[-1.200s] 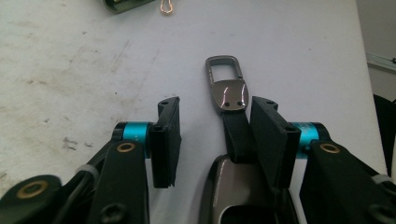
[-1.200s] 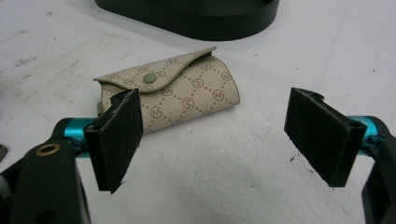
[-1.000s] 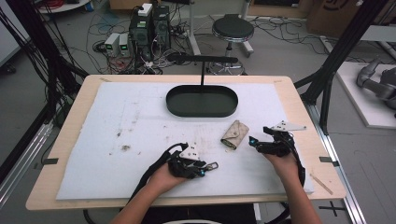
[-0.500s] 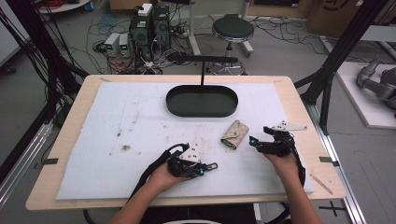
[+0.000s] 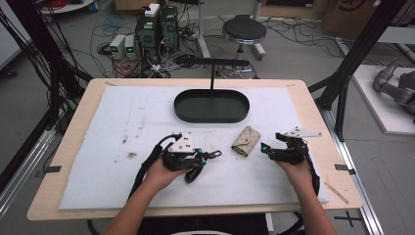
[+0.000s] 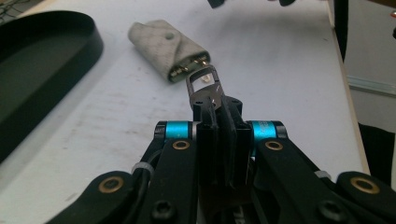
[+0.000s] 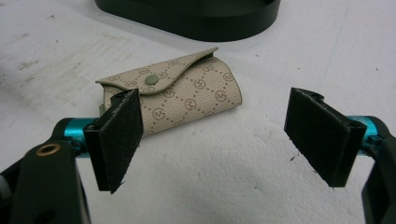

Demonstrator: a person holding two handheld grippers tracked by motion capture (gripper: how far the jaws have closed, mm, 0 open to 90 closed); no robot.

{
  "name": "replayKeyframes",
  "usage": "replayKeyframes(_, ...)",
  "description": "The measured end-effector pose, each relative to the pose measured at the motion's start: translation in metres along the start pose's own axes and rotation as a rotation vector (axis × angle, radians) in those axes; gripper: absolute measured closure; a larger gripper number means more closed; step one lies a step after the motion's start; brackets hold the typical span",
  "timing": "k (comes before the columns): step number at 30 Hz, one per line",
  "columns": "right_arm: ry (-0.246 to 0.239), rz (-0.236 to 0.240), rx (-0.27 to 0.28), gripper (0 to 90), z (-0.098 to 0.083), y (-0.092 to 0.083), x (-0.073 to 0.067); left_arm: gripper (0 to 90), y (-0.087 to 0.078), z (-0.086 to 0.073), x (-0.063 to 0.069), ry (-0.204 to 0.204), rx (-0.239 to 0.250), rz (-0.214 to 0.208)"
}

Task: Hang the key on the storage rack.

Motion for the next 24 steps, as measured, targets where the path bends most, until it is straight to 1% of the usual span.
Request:
replayKeyframes(1,0.001,-0.001,0.000,20.0,0.000,0.000,0.000,84.9,-0.002,0.003,-0.004,-0.006,0.008,0.010)
replayKeyframes(3,0.002,0.000,0.001,20.1,0.000,0.000,0.000,84.9,-0.008,0.008,-0.013,-0.004,0.019,0.032)
replayKeyframes(6,0.001,0.002,0.002,20.0,0.000,0.000,0.000,84.8,-0.016,0.017,-0.028,-0.010,0.029,0.065)
replayKeyframes(8,0.001,0.003,0.001,20.0,0.000,0.000,0.000,84.9,-0.019,0.022,-0.036,-0.014,0.037,0.078)
replayKeyframes(9,0.002,0.001,0.001,20.1,0.000,0.000,0.000,84.9,-0.021,0.025,-0.040,-0.022,0.044,0.086)
replayKeyframes(12,0.001,0.003,0.002,20.0,0.000,0.001,0.001,84.9,-0.024,0.033,-0.052,-0.019,0.051,0.115)
replayKeyframes(14,0.001,0.003,0.002,20.0,0.000,0.001,0.001,84.9,-0.025,0.038,-0.059,-0.026,0.063,0.126)
replayKeyframes(18,0.004,0.006,0.004,20.0,0.000,0.001,0.001,84.9,-0.027,0.048,-0.075,-0.041,0.081,0.161)
replayKeyframes(19,0.004,0.007,0.004,20.1,0.000,0.001,0.001,84.9,-0.026,0.053,-0.082,-0.046,0.083,0.183)
replayKeyframes(20,0.004,0.007,0.004,20.1,0.000,0.001,0.001,84.9,-0.026,0.053,-0.082,-0.046,0.083,0.183)
replayKeyframes(24,0.007,0.006,0.003,20.1,0.000,0.001,0.001,84.9,-0.022,0.063,-0.098,-0.073,0.109,0.220)
Point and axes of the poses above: each handheld gripper's, and its own axes: y roughly forward along the jaws, z roughly out of its top, x roughly to its right, the point moved 3 cm from there along y, roughly forward along the jaws, and after that the axes turned 12 degrees about z, right-handed, at the moved point
